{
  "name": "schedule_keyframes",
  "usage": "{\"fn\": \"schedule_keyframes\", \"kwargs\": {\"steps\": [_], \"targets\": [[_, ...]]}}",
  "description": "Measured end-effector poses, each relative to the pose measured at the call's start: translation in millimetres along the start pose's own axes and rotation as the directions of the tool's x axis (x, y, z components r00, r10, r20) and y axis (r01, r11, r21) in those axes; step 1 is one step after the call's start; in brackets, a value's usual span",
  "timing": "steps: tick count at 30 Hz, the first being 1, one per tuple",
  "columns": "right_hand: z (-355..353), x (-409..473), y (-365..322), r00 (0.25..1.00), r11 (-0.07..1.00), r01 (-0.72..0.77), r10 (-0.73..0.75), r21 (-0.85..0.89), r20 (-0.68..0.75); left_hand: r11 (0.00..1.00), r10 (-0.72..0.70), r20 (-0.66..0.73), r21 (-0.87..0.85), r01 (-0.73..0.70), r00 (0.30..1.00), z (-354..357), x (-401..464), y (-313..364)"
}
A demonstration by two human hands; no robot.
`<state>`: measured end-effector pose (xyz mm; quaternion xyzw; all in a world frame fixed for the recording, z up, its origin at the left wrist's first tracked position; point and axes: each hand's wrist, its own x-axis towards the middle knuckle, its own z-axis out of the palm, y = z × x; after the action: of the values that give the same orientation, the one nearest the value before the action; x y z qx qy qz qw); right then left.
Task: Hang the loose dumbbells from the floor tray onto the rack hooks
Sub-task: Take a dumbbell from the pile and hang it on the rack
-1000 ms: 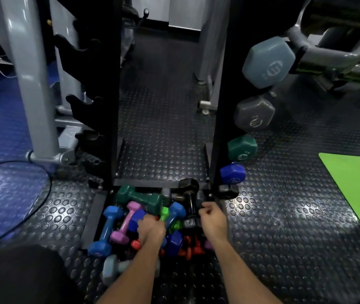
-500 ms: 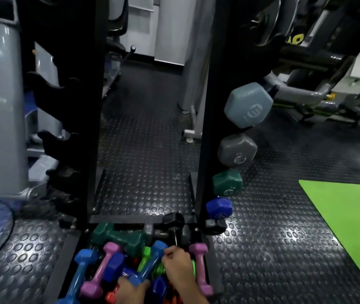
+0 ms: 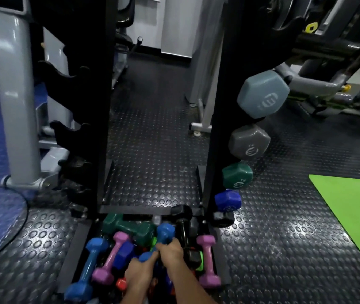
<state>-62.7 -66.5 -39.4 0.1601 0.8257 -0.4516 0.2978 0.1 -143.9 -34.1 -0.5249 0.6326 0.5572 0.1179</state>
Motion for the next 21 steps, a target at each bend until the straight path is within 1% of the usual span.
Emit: {"fn": "schedule_keyframes", "kwargs": {"steps": [2,7,11,12,14,16,18,21], "targets": [[0,1,0,0.999,0.998,-0.037,0.036,0.052,0.014,0.997,0.058,-0.01,0.056,-0.057,0.998,0,-3,1],[-3,9,-3,0.994,0.991,-0.104,0.103,0.086,0.023,0.977,0.141,-0.015,0.161,-0.137,0.99,1,-6,12],[-4,16,-8,0.991,0.975,-0.133,0.134,0.179,0.005,0.969,0.174,-0.025,0.18,-0.167,0.984,-2,-1,16],[-3,19,-7,0.989,0.969,-0.14,0.146,0.205,-0.011,0.976,0.167,-0.033,0.146,-0.161,0.985,-3,0,14],[1,27,-4,0.982,0.96,-0.161,0.179,0.227,-0.062,0.994,0.111,-0.033,0.025,-0.11,0.993,-4,2,6],[6,37,5,0.979,0.972,-0.162,0.18,0.168,-0.096,0.996,0.07,-0.007,-0.059,-0.07,0.998,-6,4,-2],[15,54,20,0.98,0.984,-0.152,0.162,0.093,-0.113,0.992,0.07,0.025,-0.106,-0.067,0.997,-7,4,-8],[22,79,42,0.98,0.988,-0.136,0.145,0.074,-0.134,0.986,0.1,0.045,-0.14,-0.093,0.994,-9,-1,-9]]}}
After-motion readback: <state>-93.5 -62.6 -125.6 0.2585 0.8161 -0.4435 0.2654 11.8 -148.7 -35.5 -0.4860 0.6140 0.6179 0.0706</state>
